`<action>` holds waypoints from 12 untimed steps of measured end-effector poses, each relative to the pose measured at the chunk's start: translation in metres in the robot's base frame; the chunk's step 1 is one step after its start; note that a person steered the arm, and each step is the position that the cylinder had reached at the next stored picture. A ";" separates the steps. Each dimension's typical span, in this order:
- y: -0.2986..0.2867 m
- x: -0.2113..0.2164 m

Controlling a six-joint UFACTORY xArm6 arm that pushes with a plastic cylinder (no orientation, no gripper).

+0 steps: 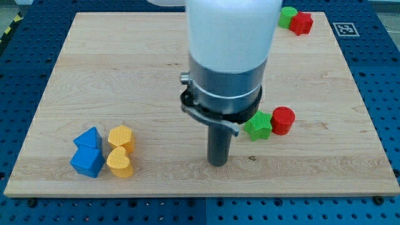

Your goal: Push the red circle into the red star

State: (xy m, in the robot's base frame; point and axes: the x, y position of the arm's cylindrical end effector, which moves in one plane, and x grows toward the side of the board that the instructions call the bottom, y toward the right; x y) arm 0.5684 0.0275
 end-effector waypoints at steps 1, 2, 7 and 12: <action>0.002 -0.015; -0.002 -0.017; 0.144 -0.058; 0.148 -0.088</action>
State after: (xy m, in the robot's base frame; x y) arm 0.4808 0.1751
